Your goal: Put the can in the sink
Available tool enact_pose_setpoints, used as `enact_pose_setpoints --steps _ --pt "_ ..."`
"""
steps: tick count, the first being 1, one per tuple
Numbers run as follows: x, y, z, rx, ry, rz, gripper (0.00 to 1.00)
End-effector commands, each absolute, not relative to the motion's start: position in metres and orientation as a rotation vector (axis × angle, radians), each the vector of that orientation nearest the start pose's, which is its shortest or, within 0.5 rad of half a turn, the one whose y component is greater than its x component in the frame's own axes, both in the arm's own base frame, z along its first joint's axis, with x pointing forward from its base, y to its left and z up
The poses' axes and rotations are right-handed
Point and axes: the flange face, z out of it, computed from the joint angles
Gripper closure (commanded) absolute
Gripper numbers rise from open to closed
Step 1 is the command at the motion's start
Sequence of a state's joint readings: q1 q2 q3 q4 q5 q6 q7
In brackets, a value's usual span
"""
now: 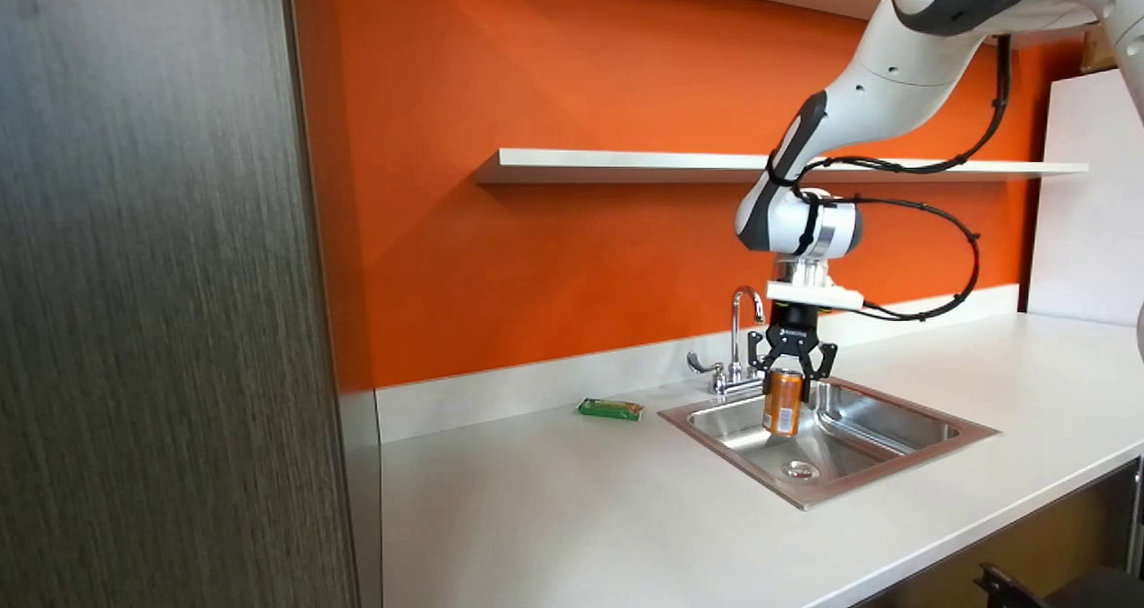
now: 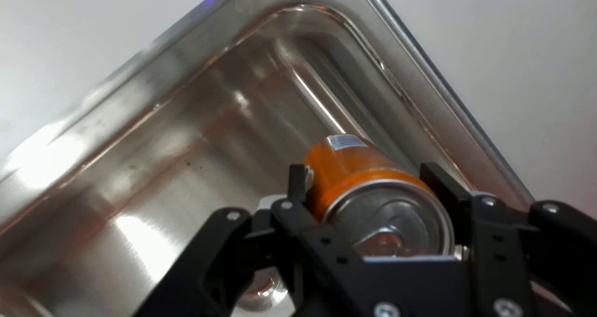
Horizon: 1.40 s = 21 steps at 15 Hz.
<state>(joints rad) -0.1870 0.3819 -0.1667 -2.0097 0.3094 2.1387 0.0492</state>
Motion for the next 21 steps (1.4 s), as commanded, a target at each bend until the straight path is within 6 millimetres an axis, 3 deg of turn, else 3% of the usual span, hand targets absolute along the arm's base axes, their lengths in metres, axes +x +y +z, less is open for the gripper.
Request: enact_pose_setpoints --steps 1,6,12,21 --pt "0.562 -0.187 0.229 -2.762 0.84 0.336 0.62" --pt "0.575 -0.188 0.194 -2.785 0.846 0.367 0.62" --pt "0.587 -0.203 0.156 -2.802 0.872 0.368 0.62" --pt "0.597 -0.228 0.127 -2.817 0.918 0.328 0.62"
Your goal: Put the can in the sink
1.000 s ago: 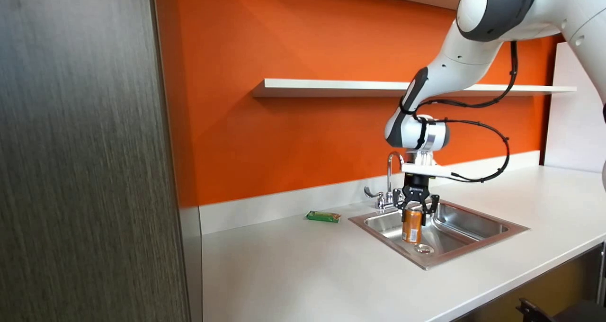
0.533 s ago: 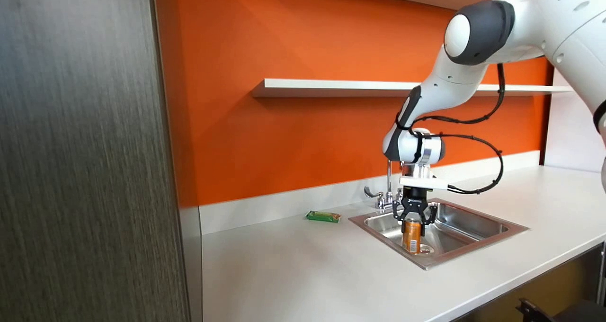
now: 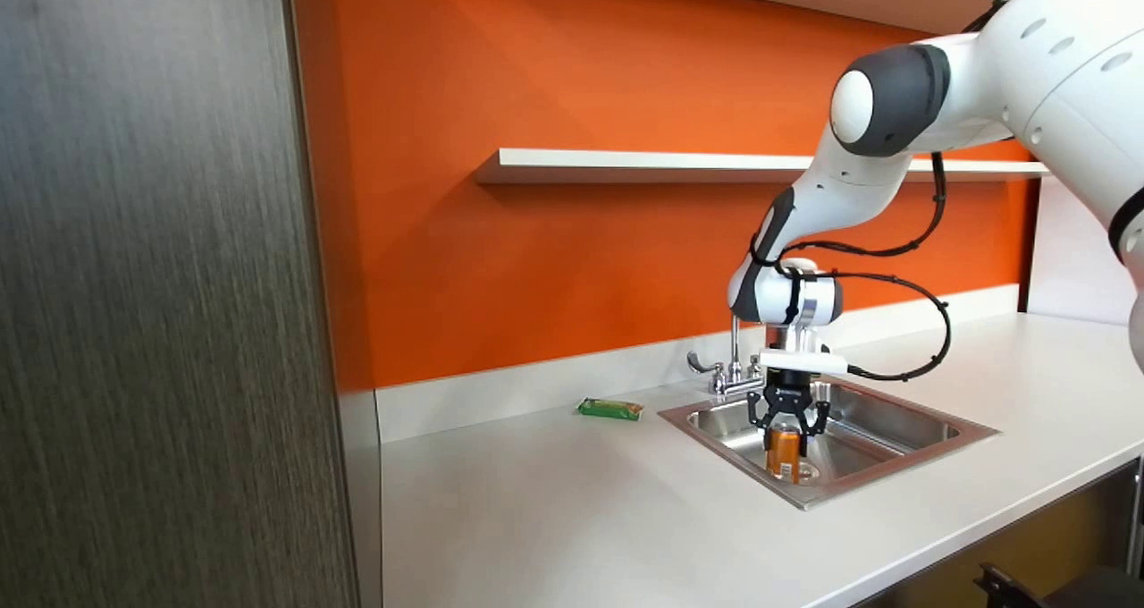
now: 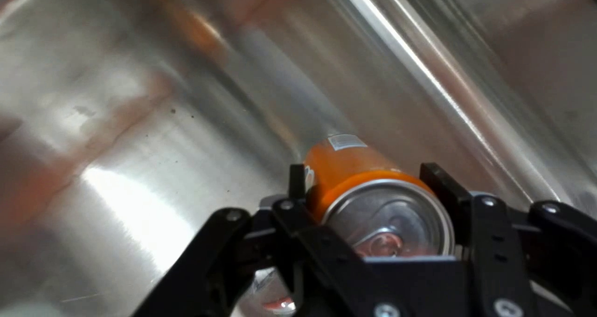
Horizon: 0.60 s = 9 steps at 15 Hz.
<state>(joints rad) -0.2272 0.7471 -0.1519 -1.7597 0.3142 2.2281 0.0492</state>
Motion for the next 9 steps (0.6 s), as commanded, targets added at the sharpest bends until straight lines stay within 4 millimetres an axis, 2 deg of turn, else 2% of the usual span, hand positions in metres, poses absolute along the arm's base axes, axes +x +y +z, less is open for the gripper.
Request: enact_pose_setpoints --steps 1,9 --pt "0.5981 -0.2286 0.1253 -2.819 0.918 0.326 0.62" --pt "0.6018 -0.2303 0.1187 -2.826 0.916 0.324 0.62"
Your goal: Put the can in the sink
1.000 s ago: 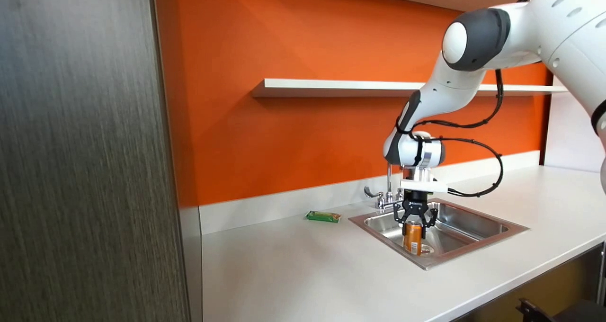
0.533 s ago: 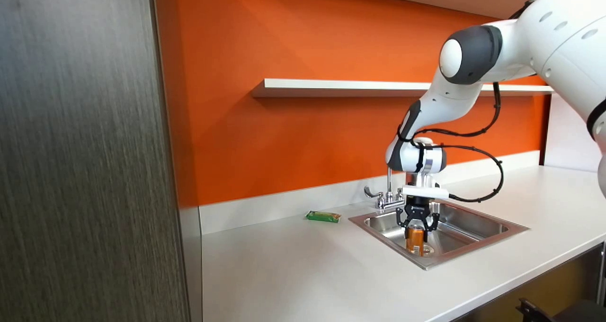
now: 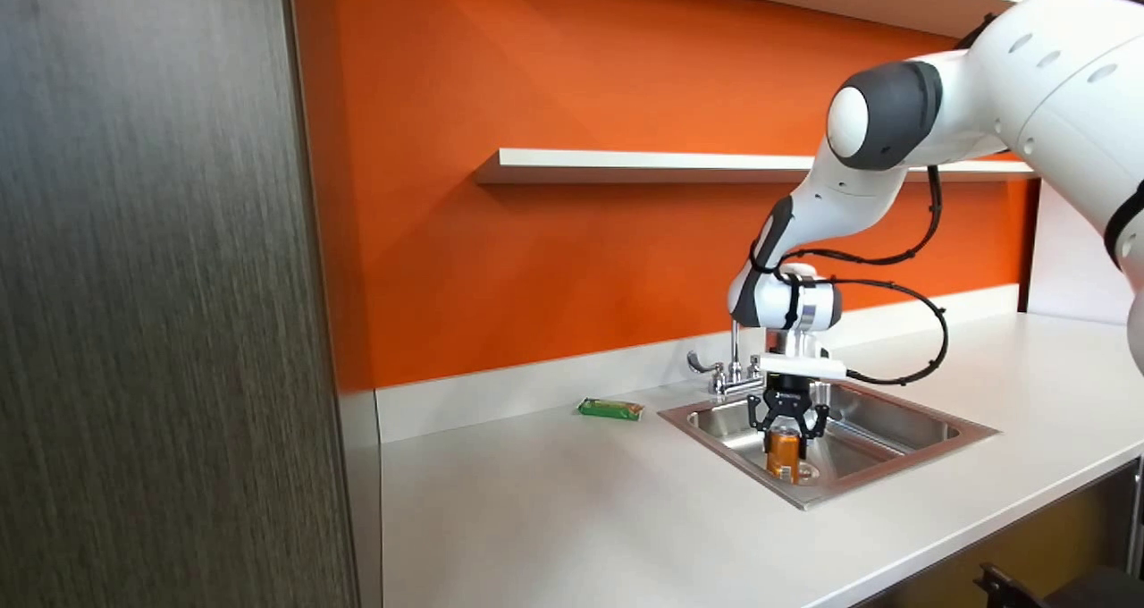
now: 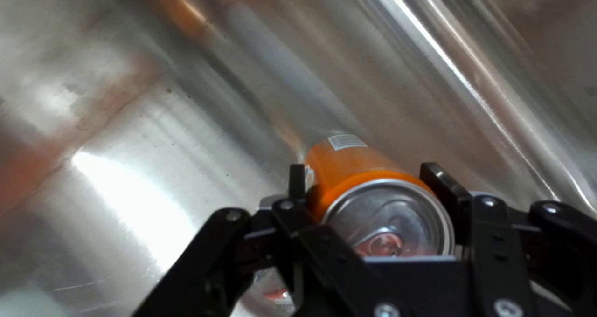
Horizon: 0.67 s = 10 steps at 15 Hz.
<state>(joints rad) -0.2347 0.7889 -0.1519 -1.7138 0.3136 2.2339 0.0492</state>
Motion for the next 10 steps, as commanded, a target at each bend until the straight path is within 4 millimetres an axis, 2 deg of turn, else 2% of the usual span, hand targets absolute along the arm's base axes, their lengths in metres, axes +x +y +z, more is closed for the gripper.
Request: enact_pose_setpoints --steps 1,2,5,10 --pt "0.602 -0.23 0.119 -2.825 0.919 0.325 0.62" --pt "0.602 -0.23 0.119 -2.825 0.918 0.326 0.12" --pt "0.598 -0.229 0.129 -2.827 0.907 0.32 0.0" --pt "0.594 -0.23 0.158 -2.839 0.904 0.296 0.0"
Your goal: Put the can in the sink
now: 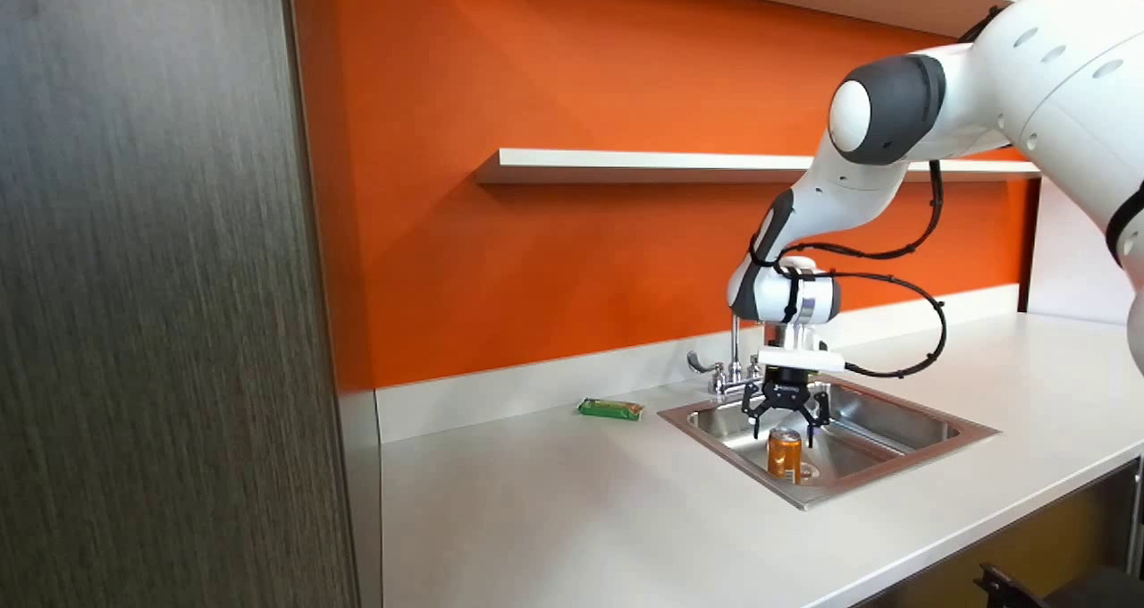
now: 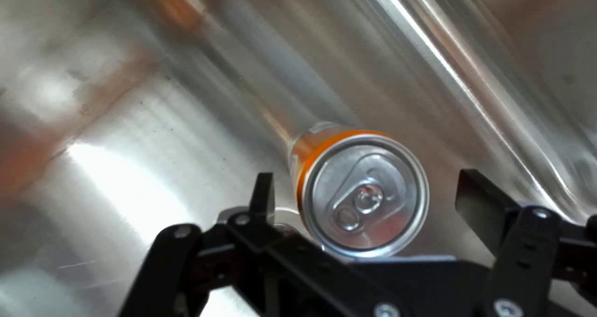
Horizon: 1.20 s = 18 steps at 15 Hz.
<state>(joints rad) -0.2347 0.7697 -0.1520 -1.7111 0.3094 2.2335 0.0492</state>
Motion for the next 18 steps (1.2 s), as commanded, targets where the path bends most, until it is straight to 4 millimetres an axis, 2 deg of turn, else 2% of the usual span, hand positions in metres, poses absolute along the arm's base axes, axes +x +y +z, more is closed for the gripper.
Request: enact_pose_setpoints --steps 1,5,8,13,18 --pt "0.594 -0.231 0.167 -2.842 0.901 0.29 0.0" --pt "0.589 -0.235 0.204 -2.851 0.915 0.246 0.0" --pt "0.577 -0.229 0.236 -2.9 0.779 0.269 0.0" --pt "0.542 -0.191 0.278 -3.012 0.416 0.339 0.0" --pt "0.478 -0.137 0.3 -3.025 0.186 0.343 0.0"
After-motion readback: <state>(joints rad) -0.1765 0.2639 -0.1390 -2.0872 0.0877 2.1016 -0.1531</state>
